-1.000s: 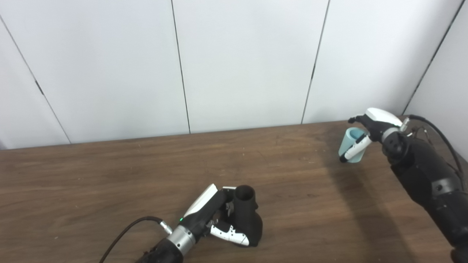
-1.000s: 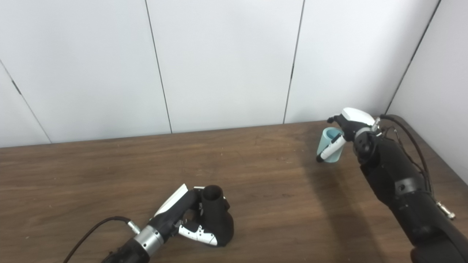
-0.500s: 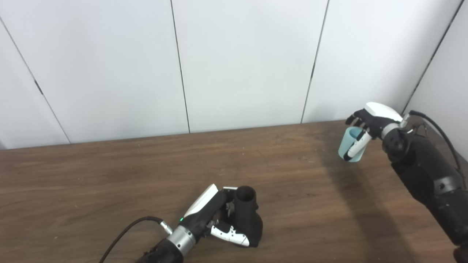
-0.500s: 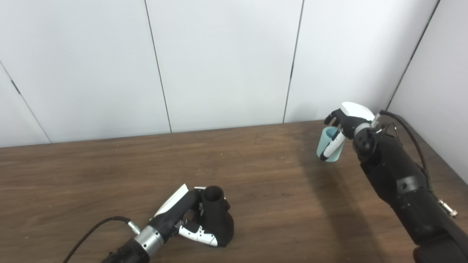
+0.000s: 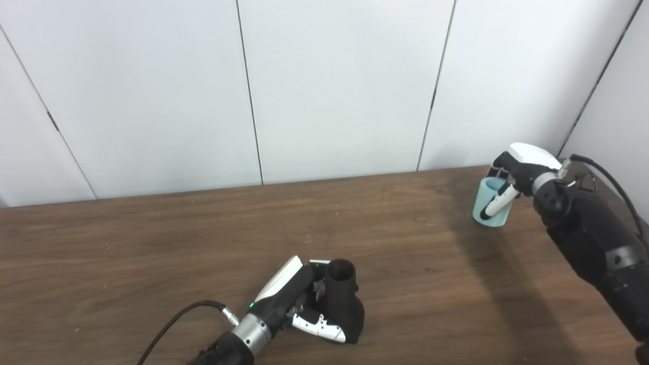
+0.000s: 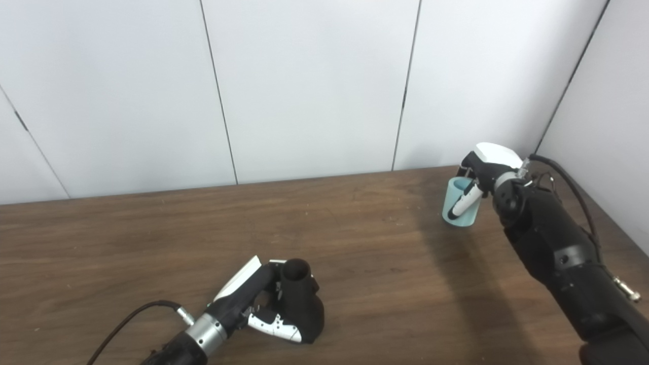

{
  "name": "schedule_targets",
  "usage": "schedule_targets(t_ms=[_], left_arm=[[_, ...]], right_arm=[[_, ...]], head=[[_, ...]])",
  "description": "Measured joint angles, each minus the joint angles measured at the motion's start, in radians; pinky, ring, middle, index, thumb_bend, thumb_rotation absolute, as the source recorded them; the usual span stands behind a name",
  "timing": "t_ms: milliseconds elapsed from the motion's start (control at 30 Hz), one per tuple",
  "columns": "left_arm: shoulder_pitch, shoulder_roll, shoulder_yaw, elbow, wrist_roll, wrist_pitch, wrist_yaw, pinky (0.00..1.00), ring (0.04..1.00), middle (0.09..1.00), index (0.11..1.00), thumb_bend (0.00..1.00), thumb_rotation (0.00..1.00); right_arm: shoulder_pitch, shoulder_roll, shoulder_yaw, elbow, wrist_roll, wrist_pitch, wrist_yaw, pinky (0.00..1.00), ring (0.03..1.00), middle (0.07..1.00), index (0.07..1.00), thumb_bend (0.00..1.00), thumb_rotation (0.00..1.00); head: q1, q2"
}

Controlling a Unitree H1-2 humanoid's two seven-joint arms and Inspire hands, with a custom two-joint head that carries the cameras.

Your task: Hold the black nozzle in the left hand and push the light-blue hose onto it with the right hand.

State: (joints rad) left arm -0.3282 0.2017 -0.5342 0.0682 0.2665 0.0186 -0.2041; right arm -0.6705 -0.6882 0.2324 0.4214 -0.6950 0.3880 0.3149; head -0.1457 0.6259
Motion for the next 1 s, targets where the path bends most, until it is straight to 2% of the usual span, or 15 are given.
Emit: schedule_targets(t_ms=[233,333,367,600,800,1000], left_arm=[[0.002,0.001,0.0,-0.003,0.0,0.0,-0.001,0.12,0.19,0.257,0.469,0.51,0.09],[0.003,0.003,0.0,-0.005,0.002,0.0,-0.001,0.12,0.188,0.256,0.469,0.51,0.09],[0.003,0.003,0.0,-0.006,0.005,0.0,-0.001,0.12,0.188,0.256,0.469,0.51,0.09],[0.004,0.003,-0.004,-0.016,0.019,0.009,-0.003,0.12,0.188,0.257,0.469,0.51,0.09],[0.004,0.003,-0.005,-0.027,0.021,0.029,-0.007,0.12,0.188,0.257,0.469,0.51,0.09],[0.002,-0.001,-0.008,-0.029,0.025,0.035,-0.009,0.12,0.191,0.262,0.47,0.51,0.09]], right_arm=[[0.019,-0.007,0.004,-0.082,-0.006,0.044,0.047,0.17,0.264,0.472,0.485,0.53,0.0],[0.032,-0.007,0.0,-0.211,-0.003,0.066,0.086,0.2,0.29,0.473,0.484,0.53,0.0],[0.036,-0.007,-0.005,-0.266,0.002,0.068,0.095,0.22,0.307,0.44,0.501,0.53,0.0],[0.039,0.003,-0.035,-0.638,0.057,0.018,0.128,0.24,0.317,0.408,0.521,0.52,0.0],[0.036,0.059,-0.035,-0.86,0.101,0.017,0.202,0.23,0.308,0.413,0.525,0.52,0.0],[0.033,0.118,-0.033,-0.955,0.136,0.014,0.245,0.22,0.29,0.472,0.485,0.53,0.0]], head=[[0.003,0.008],[0.005,0.009],[0.005,0.011],[0.011,0.018],[0.02,0.023],[0.02,0.025]])
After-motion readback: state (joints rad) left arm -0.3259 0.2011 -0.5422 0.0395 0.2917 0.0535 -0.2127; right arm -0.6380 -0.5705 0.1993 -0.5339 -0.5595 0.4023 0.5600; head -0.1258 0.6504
